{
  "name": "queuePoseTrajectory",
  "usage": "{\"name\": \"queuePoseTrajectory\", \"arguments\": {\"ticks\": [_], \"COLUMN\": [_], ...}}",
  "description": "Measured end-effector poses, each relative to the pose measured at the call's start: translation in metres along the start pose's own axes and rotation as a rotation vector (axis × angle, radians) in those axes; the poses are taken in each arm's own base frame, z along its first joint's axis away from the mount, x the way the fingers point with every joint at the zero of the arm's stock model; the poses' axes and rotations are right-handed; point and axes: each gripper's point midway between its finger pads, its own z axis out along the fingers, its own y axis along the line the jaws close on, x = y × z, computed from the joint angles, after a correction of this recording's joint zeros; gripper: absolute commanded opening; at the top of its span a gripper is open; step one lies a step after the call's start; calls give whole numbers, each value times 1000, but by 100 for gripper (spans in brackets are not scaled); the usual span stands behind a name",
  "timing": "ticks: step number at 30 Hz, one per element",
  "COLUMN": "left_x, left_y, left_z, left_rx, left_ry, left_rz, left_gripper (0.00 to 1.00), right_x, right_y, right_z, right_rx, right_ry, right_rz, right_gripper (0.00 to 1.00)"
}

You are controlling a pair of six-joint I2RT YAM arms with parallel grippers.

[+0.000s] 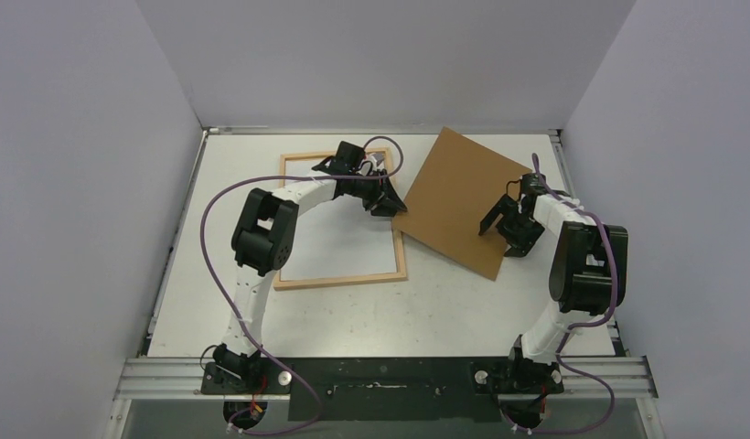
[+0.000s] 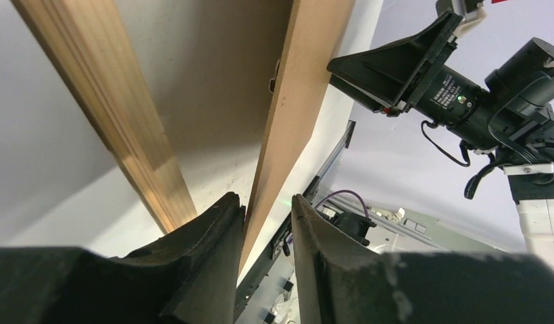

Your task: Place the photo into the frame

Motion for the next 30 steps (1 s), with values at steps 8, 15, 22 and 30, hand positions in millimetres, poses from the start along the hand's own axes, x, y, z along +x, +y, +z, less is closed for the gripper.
{"name": "queuePoseTrajectory", "arguments": {"ticks": [8,15,22,30], "left_x": [0,1,4,4], "left_y": [-6,-6,-6,-10], "left_z": [0,0,-1,-5], "left_rx": [32,32,39,60], "left_ry": [8,12,26,40], "left_rz": [13,14,30,35], "left_gripper": [31,6,0,0], "right_x": [-1,-1,-3,-7], "right_y": [-1,-1,-3,2], "right_z": [0,0,0,-18], "right_rx": [-1,0,7,30], "right_ry": [0,-1,-6,-74], "right_rz": [-5,-17,-53,-152], "right_gripper": [84,84,84,86]}}
